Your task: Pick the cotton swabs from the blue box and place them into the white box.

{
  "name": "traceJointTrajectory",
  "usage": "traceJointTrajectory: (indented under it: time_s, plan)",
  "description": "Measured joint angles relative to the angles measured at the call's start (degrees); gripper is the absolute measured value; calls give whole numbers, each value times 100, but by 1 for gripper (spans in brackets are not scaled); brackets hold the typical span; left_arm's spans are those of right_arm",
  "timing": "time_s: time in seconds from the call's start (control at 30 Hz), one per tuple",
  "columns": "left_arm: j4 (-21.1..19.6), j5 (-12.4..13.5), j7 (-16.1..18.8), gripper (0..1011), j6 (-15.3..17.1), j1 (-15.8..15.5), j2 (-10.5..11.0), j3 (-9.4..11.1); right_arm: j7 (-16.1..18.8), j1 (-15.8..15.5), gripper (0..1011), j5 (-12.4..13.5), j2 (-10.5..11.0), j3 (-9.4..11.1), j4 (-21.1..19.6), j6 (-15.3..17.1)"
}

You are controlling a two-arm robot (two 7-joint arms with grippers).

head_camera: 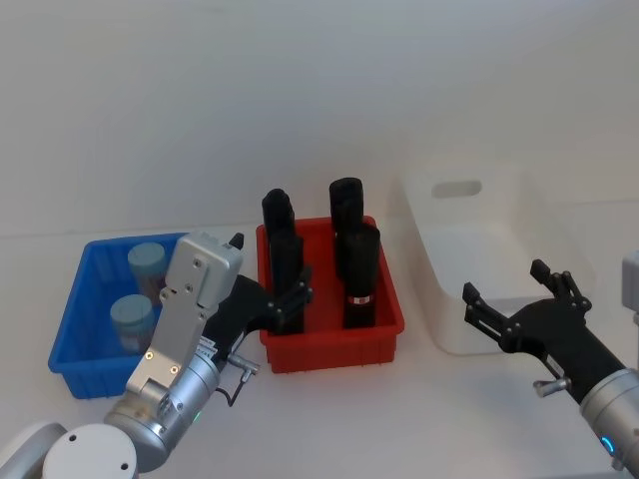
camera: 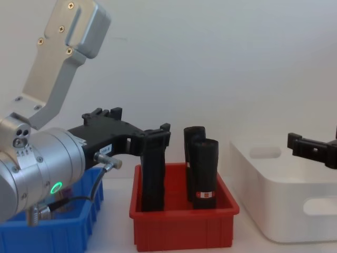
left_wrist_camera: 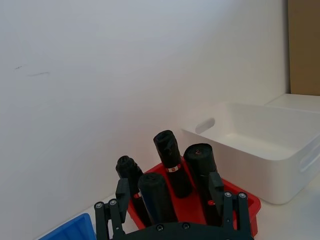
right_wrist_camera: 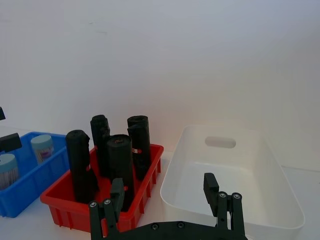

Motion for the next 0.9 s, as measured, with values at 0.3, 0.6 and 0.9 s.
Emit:
traceJointTrajectory:
  time_s: [0.3,0.6,0.9]
  plan:
    - [0,0,0,1004,0,0,0,0,0,0,1001,0,0,0,0,0]
    - [0,0,0,1004,0,0,0,0,0,0,1001,0,0,0,0,0]
    - [0,0,0,1004,0,0,0,0,0,0,1001,0,0,0,0,0]
